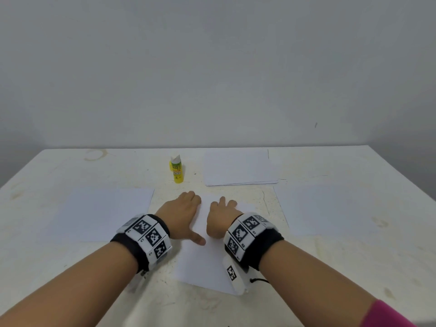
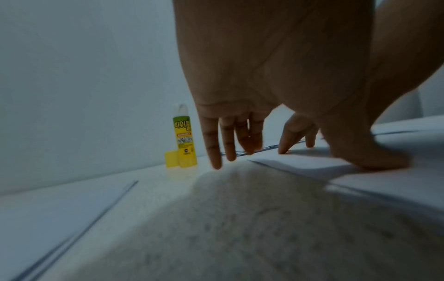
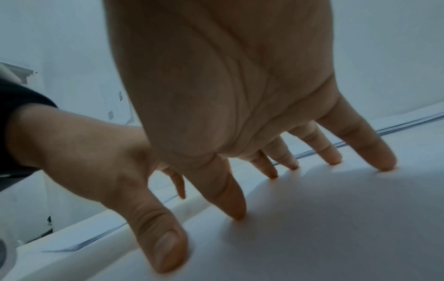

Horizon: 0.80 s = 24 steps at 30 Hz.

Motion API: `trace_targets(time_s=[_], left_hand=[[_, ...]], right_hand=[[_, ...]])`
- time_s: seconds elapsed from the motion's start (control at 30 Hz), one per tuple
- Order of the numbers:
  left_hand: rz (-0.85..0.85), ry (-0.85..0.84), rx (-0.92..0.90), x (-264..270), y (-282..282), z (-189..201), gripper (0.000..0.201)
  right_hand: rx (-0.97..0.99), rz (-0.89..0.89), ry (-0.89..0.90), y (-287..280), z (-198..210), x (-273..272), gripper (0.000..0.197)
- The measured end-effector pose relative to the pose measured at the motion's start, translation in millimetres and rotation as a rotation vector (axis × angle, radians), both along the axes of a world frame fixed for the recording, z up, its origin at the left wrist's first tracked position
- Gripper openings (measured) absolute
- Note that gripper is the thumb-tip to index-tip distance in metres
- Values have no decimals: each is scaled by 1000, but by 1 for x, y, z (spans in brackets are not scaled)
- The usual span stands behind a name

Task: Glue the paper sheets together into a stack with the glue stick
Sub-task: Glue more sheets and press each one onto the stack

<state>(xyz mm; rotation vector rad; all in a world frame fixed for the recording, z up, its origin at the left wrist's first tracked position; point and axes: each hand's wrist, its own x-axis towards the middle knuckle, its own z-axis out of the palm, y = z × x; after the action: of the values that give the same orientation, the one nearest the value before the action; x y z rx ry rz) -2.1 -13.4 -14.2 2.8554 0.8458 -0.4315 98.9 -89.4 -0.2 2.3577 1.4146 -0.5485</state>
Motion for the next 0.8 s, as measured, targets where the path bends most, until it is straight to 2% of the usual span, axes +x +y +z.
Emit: trace_targets(time_s=[0.03, 0.07, 0.13, 0.2, 0.3, 0.47, 0.63, 0.7, 0.8], left_hand=[[15, 58, -30, -1, 2, -2, 124], [20, 121, -71, -1, 3, -3, 140], [9, 178, -145, 1, 5, -6, 156], [-1, 203, -159, 2, 6, -8, 161], [12, 207, -118, 2, 6, -9, 151], [-5, 232, -95, 3, 6, -9, 143], [-35, 267, -48, 2, 6, 0, 137], [-11, 237, -33, 2, 8, 9, 118], [25, 86, 61, 2, 8, 17, 70]], right_hand=[[15, -17, 34, 3, -1, -1, 69], [30, -39, 72, 5, -4, -2, 75], [57, -16, 150, 11, -11, -3, 85], [49, 74, 220, 13, -13, -3, 88], [62, 134, 253, 6, -12, 11, 78], [39, -49, 272, -16, -9, 64, 67], [90, -18, 181, -24, -8, 69, 76], [153, -18, 69, -23, -7, 62, 71], [215, 2, 7, -20, -3, 49, 50]])
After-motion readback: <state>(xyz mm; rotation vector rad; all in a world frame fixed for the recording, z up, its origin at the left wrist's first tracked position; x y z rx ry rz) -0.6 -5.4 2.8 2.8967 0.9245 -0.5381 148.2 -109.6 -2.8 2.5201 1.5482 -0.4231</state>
